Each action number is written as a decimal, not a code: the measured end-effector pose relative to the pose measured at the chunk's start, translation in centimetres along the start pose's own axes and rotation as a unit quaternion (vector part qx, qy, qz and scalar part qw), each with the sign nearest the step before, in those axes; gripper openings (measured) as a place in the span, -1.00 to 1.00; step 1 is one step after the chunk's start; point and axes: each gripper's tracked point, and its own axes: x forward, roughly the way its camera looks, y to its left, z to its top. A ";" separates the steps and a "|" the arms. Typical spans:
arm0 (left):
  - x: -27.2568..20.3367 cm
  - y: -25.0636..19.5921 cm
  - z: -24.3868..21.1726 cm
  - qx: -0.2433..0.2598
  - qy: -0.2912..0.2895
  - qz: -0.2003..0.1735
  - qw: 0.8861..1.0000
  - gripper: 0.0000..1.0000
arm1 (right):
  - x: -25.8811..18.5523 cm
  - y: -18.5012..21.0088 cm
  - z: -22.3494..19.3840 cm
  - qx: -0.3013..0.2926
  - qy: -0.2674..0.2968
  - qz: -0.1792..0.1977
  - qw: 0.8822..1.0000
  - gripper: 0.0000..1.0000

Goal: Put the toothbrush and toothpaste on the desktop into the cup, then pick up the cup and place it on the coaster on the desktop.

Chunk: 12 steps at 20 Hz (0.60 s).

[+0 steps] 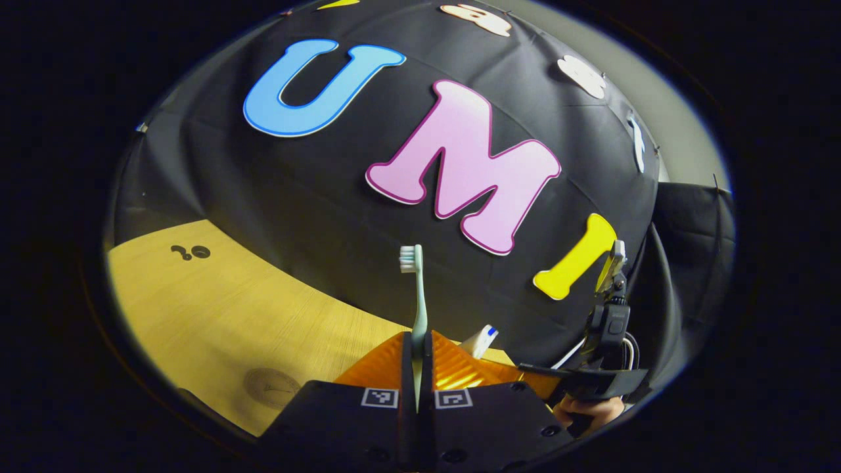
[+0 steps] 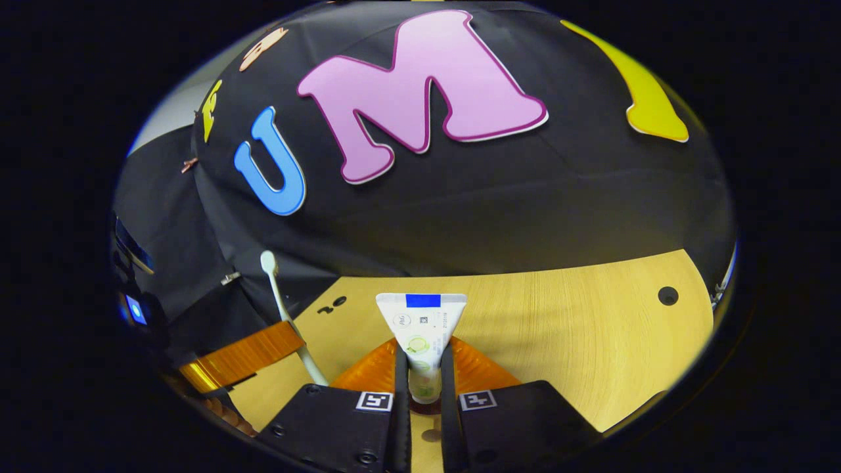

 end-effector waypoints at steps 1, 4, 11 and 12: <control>0.5 0.4 -0.2 -0.005 -0.002 0.004 1.000 -0.88 | 0.7 -0.2 -0.7 -0.004 0.009 0.002 1.000 -0.56; 1.8 0.9 -1.3 -0.008 0.000 0.009 1.000 -0.88 | 2.4 -0.8 -2.5 -0.014 0.028 -0.001 1.000 -0.56; 3.9 2.1 -4.3 -0.006 0.007 0.022 1.000 -0.88 | 4.2 -1.4 -5.4 0.005 0.071 0.000 0.997 -0.56; 4.0 2.0 -4.2 -0.010 0.001 0.021 1.000 -0.88 | 4.1 -1.4 -5.7 0.014 0.077 0.000 0.997 -0.54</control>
